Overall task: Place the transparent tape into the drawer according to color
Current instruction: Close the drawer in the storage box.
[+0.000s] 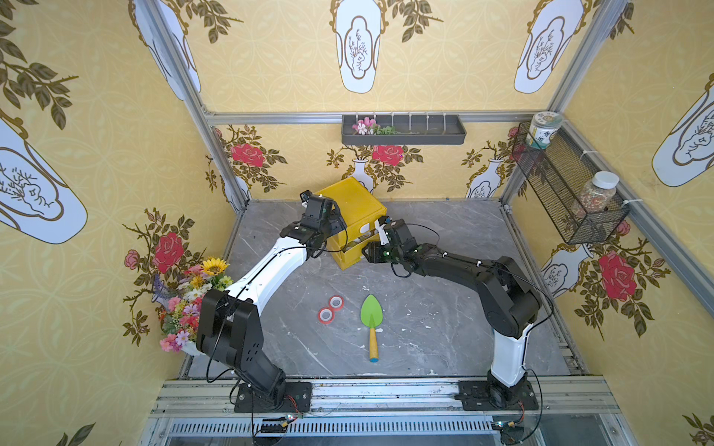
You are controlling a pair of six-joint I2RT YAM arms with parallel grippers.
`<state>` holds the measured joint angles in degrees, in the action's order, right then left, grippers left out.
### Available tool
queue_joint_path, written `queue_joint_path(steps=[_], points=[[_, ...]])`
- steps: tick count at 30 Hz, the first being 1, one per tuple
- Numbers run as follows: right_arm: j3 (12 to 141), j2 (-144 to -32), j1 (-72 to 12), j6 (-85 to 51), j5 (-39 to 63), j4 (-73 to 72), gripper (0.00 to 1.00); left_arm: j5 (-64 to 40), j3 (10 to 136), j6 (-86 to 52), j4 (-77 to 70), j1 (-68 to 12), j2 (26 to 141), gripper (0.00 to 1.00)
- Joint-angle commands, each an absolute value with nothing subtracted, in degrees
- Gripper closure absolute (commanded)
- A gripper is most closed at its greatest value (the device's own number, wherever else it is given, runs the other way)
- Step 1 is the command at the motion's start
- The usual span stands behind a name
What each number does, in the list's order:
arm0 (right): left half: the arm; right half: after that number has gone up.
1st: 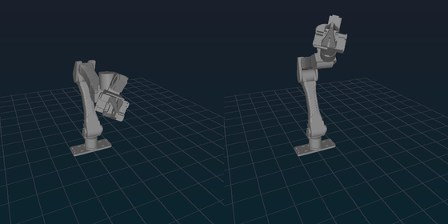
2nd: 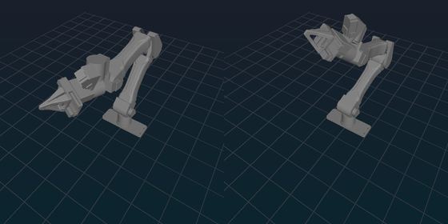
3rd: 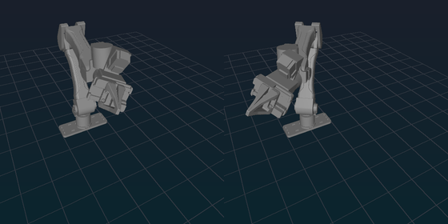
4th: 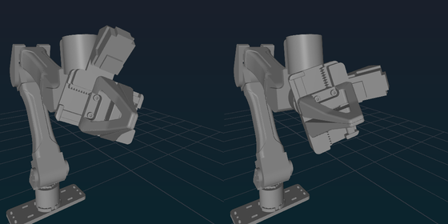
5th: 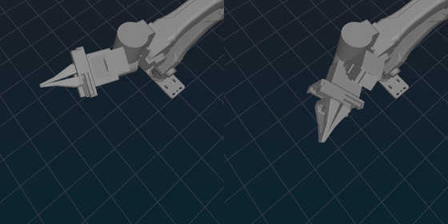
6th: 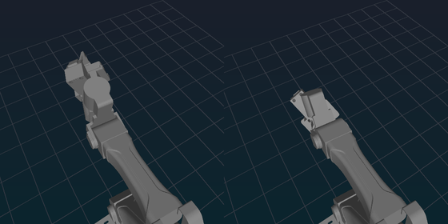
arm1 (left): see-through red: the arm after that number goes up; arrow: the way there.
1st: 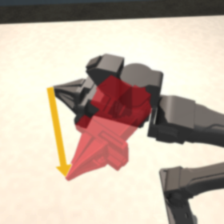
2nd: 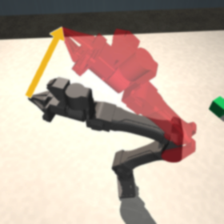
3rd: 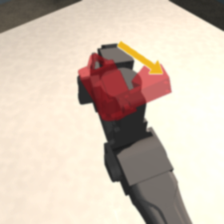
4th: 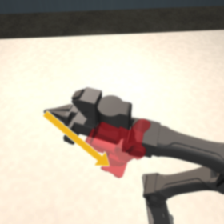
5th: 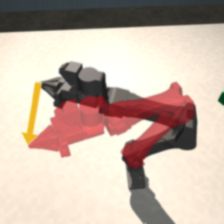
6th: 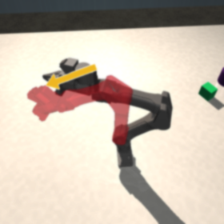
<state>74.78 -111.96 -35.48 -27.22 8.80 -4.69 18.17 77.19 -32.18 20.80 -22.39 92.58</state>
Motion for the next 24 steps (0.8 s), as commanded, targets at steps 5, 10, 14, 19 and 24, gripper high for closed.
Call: queue_joint_path(steps=[5, 10, 14, 19, 24], points=[[74.0, -115.3, -35.7, -33.2, 7.0, -19.3, 0.41, 16.1, 76.1, -31.2, 26.1, -22.3, 94.5, 0.20], [73.9, -116.4, -36.0, -34.6, 6.7, -21.7, 0.39, 14.9, 75.4, -31.5, 25.9, -22.3, 94.4, 0.20], [71.8, -115.0, -36.0, -35.4, 6.6, -21.9, 0.33, 14.6, 75.2, -31.5, 26.5, -22.3, 94.3, 0.19], [65.6, -112.8, -35.1, -40.4, 7.6, -25.4, 0.30, 14.5, 75.2, -31.1, 27.5, -22.3, 93.0, 0.17], [64.9, -116.4, -34.0, -45.8, 11.8, -30.0, 0.30, 14.3, 74.0, -30.6, 26.7, -22.4, 92.2, 0.15]])
